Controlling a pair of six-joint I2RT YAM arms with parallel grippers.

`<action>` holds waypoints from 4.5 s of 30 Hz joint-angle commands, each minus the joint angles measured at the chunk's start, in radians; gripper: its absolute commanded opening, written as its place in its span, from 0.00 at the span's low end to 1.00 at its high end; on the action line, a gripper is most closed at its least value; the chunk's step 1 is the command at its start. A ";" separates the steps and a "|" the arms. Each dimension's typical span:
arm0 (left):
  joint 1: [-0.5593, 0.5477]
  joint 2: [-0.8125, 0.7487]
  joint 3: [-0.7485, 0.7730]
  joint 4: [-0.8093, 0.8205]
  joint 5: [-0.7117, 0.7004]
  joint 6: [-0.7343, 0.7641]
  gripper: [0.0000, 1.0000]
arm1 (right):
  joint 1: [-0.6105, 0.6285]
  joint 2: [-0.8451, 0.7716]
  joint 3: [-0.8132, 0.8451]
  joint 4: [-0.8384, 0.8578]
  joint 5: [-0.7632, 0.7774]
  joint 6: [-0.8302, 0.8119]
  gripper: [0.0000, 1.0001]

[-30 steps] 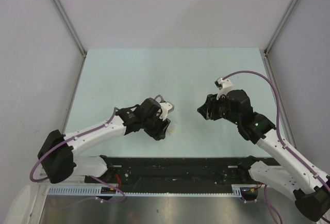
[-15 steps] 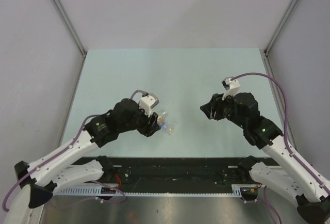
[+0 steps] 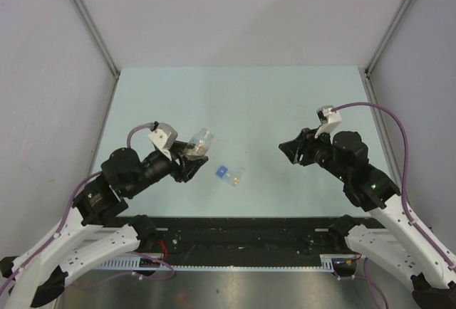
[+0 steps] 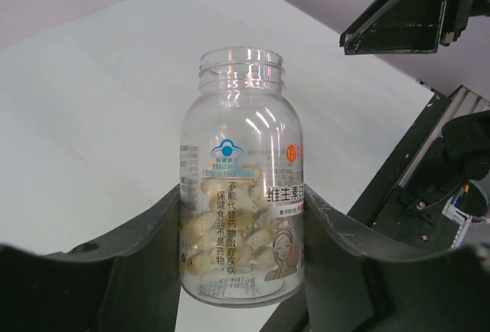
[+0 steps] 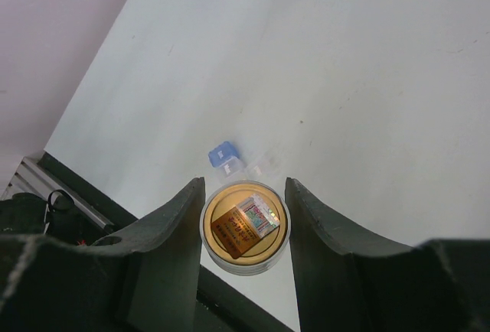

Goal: Sort the pills into containers

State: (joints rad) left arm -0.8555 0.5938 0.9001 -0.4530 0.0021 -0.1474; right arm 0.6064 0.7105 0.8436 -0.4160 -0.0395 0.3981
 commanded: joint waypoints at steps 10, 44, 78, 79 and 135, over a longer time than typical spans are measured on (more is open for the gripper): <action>-0.005 -0.086 -0.006 0.335 0.260 0.005 0.00 | -0.005 0.006 0.189 0.092 -0.186 0.059 0.00; -0.106 0.258 0.060 0.783 0.412 -0.110 0.00 | 0.219 0.185 0.368 0.458 -0.117 0.547 0.00; -0.111 0.278 0.046 0.797 0.332 -0.152 0.00 | 0.418 0.251 0.382 0.358 -0.155 0.237 0.00; -0.112 0.274 0.043 0.798 0.332 -0.155 0.01 | 0.435 0.248 0.382 0.350 -0.139 0.199 0.00; -0.112 0.228 -0.050 0.918 0.168 -0.009 0.00 | 0.655 0.434 0.483 0.092 0.424 -0.128 0.00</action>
State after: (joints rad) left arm -0.9710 0.8162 0.8112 0.3267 0.2657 -0.2428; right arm 1.2167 1.0554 1.3159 -0.0883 0.3000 0.2588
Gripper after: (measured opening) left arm 0.572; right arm 0.475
